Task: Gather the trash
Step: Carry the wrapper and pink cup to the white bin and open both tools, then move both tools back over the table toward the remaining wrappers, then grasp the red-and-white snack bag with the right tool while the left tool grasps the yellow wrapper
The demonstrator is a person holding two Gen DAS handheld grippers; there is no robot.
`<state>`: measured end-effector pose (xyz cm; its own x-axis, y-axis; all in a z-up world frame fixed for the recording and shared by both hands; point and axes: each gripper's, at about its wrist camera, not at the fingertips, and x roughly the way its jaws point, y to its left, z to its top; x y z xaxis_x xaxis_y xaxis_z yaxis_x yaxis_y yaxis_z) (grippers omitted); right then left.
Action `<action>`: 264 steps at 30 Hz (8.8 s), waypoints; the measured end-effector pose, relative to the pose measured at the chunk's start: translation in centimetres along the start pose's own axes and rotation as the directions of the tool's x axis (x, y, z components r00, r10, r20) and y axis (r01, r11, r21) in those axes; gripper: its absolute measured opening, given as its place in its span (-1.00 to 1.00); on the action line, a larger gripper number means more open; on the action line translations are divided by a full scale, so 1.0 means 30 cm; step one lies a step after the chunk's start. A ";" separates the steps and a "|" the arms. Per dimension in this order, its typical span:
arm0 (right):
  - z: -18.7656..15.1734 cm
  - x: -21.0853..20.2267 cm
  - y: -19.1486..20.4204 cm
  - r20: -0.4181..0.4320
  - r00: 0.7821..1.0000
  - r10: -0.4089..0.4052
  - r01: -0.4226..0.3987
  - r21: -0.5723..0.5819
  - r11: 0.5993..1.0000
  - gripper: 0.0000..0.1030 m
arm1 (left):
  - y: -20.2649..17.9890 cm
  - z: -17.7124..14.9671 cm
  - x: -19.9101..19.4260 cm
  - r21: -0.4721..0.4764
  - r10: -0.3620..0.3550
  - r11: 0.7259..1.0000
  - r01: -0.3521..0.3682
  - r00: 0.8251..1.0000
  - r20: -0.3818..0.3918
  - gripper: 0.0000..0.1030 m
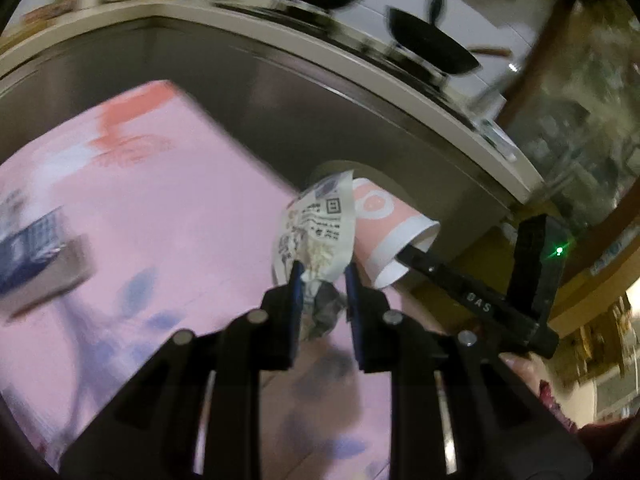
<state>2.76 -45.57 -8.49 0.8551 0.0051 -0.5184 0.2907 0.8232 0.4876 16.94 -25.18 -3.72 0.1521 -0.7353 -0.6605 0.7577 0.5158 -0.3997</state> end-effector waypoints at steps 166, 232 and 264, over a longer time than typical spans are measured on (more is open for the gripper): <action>-0.427 -0.218 0.374 -0.066 0.997 -0.030 0.035 0.064 0.997 0.16 | -0.031 -0.587 -0.455 -0.109 0.663 0.747 -0.655 0.723 0.194 0.67; -0.584 0.476 1.183 -0.449 0.885 0.124 -0.389 -0.566 0.727 0.16 | 0.930 -0.647 -0.763 -0.651 0.270 0.756 -0.070 0.939 0.213 0.35; -0.445 0.638 1.251 -0.465 0.861 0.209 -0.387 -0.330 0.861 -0.80 | 1.068 -0.600 -0.798 -0.696 0.279 0.716 -0.061 0.938 0.205 0.34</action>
<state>24.32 -7.00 -9.49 0.5971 0.4399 -0.6708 -0.2222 0.8942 0.3886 26.15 16.86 -12.17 0.4844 -0.6359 -0.6008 0.0918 0.7199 -0.6879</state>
